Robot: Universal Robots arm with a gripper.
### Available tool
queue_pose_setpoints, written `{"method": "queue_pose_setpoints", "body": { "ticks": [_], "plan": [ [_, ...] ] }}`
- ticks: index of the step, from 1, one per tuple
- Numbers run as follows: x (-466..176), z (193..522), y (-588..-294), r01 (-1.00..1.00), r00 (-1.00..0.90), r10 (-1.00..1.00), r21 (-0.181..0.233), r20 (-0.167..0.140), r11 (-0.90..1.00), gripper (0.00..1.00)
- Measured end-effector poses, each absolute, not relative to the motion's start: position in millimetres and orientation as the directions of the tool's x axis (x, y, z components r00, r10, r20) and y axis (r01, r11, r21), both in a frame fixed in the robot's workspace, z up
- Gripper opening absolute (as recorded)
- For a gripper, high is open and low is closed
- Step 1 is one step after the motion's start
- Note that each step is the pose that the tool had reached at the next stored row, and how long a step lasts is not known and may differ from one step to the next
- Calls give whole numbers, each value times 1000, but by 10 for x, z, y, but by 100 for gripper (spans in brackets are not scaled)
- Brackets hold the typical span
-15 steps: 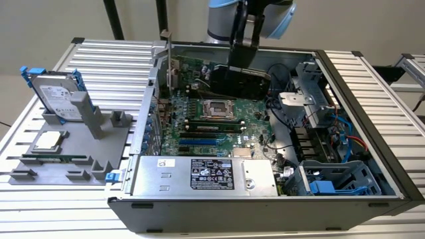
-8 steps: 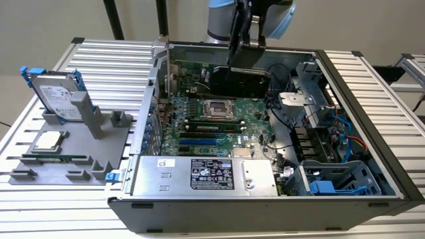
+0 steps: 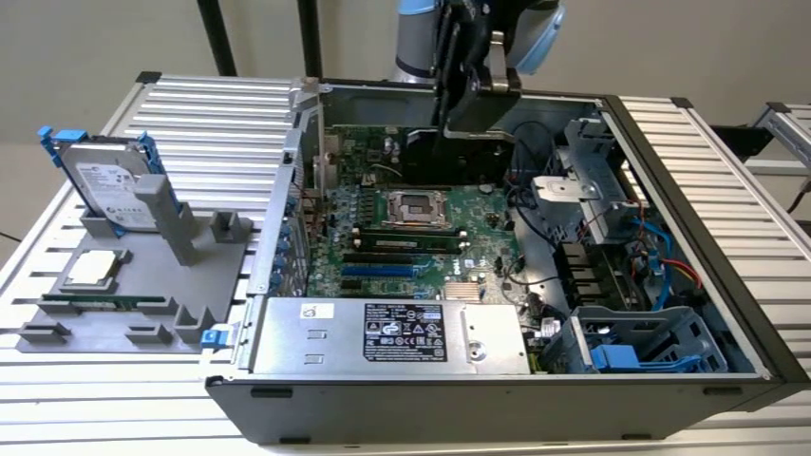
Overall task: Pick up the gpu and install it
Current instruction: 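Insert the gpu into the slot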
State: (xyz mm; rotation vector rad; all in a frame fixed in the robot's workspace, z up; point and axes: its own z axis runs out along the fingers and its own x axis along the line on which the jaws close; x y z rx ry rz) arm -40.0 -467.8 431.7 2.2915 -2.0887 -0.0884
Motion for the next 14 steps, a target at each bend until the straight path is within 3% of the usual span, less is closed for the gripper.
{"method": "queue_pose_setpoints", "body": {
  "ticks": [14],
  "plan": [
    [-400,4317,-4678,-938,340,-940,68,-15,-340,0]
  ]
}}
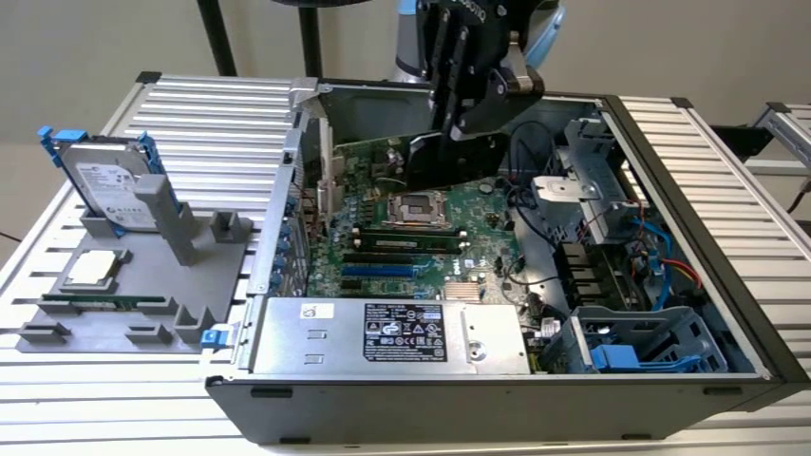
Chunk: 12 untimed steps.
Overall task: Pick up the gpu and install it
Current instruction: 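Insert the gpu into the slot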
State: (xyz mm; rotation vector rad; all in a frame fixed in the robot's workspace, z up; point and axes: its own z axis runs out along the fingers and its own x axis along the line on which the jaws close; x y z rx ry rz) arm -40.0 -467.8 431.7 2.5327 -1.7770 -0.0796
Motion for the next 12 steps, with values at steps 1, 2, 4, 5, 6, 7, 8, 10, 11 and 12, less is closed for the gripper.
{"method": "queue_pose_setpoints", "body": {
  "ticks": [1,2,4,5,6,7,8,10,11,12],
  "plan": [
    [-400,4317,-4678,-932,356,-934,68,-15,-357,0],
    [-400,4317,-4678,-925,374,-927,68,-15,-374,0],
    [-400,4317,-4678,-911,407,-913,68,-15,-407,0],
    [-400,4317,-4678,-903,424,-906,68,-15,-424,0],
    [-400,4317,-4678,-895,440,-898,68,-15,-440,0],
    [-400,4317,-4678,-887,457,-890,68,-15,-456,0],
    [-400,4317,-4678,-879,472,-881,68,-15,-472,0],
    [-400,4317,-4678,-862,503,-864,68,-15,-503,0],
    [-400,4318,-4678,-851,520,-854,68,-15,-520,0],
    [-400,4317,-4678,-845,530,-848,68,-15,-530,0]
  ]
}}
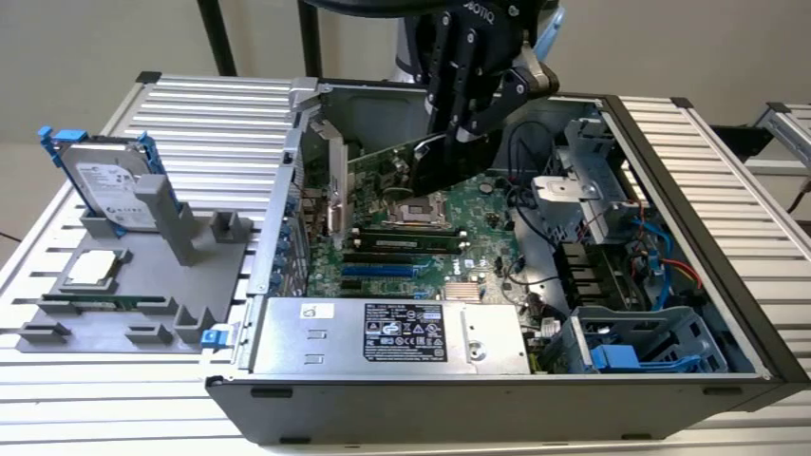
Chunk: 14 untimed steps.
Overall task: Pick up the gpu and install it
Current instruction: 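Insert the gpu into the slot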
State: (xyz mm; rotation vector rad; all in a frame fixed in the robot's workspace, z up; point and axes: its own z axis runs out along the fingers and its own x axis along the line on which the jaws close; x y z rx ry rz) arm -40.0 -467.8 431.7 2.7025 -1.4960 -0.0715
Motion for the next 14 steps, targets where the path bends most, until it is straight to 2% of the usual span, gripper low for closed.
{"method": "queue_pose_setpoints", "body": {
  "ticks": [14],
  "plan": [
    [-400,4291,-4679,-940,335,-942,68,-15,-335,0]
  ]
}}
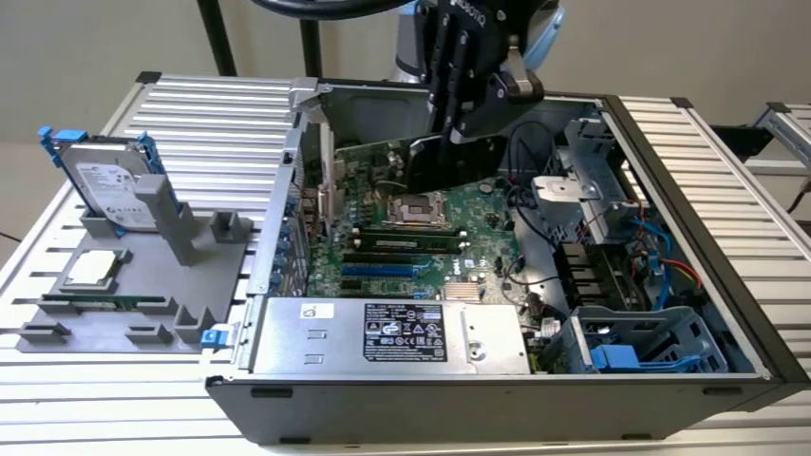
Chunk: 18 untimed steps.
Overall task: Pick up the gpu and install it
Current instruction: 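Insert the gpu into the slot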
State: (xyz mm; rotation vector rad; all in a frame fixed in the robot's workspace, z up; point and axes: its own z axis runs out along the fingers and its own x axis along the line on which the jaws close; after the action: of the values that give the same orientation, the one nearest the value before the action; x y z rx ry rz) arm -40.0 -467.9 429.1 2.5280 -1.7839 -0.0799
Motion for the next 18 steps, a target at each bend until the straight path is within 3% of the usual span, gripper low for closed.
{"method": "queue_pose_setpoints", "body": {
  "ticks": [18],
  "plan": [
    [-399,4242,-4673,-995,77,-997,67,-15,-78,0]
  ]
}}
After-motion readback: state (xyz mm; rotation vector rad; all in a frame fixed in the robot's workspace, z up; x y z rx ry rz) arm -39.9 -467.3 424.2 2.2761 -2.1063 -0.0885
